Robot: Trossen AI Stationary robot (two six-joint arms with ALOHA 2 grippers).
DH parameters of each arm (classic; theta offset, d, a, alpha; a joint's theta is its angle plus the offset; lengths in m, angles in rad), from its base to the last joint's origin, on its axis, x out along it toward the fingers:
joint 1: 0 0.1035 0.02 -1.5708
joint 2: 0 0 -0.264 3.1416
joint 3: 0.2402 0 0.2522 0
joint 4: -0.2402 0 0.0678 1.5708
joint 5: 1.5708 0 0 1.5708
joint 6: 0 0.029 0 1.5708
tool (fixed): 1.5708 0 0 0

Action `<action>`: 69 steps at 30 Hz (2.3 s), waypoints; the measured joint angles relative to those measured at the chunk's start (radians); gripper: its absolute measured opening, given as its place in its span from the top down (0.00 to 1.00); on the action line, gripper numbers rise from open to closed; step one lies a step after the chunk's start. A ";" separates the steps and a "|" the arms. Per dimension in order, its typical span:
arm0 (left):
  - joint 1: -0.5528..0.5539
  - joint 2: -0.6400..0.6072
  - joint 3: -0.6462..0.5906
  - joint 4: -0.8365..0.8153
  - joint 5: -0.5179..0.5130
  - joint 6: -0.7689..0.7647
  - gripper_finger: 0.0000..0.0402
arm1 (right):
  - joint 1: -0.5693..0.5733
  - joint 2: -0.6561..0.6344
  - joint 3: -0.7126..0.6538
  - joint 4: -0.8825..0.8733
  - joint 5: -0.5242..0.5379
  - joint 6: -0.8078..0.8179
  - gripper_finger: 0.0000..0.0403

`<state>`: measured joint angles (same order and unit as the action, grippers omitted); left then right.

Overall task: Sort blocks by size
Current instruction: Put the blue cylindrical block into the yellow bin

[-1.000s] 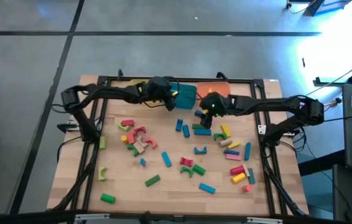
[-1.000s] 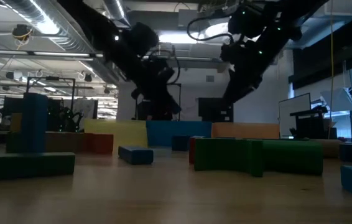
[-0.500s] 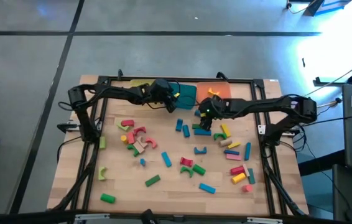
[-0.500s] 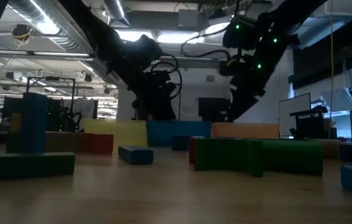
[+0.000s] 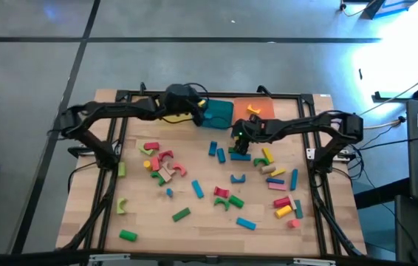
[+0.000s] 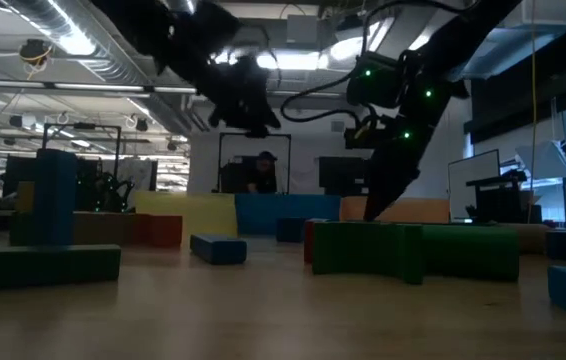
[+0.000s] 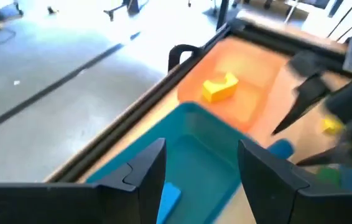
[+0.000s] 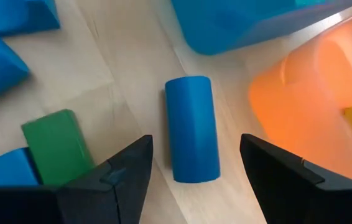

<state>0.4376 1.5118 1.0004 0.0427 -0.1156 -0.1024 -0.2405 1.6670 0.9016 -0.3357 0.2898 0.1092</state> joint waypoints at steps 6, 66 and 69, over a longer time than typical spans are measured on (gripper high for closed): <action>-0.039 -0.146 0.000 -0.131 0.001 0.002 0.56 | -0.025 0.044 0.000 0.007 -0.019 -0.009 0.40; -0.687 -0.399 -0.001 -1.460 0.033 -1.156 0.56 | -0.056 0.116 0.131 1.033 -0.320 -0.108 0.67; -0.687 -0.398 -0.001 -1.460 0.033 -1.156 0.56 | -0.057 0.231 0.264 1.003 -0.335 -0.116 0.67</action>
<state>-0.2493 1.1133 0.9993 -1.4175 -0.0822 -1.2586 -0.2970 1.8979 1.1661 0.6670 -0.0452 -0.0073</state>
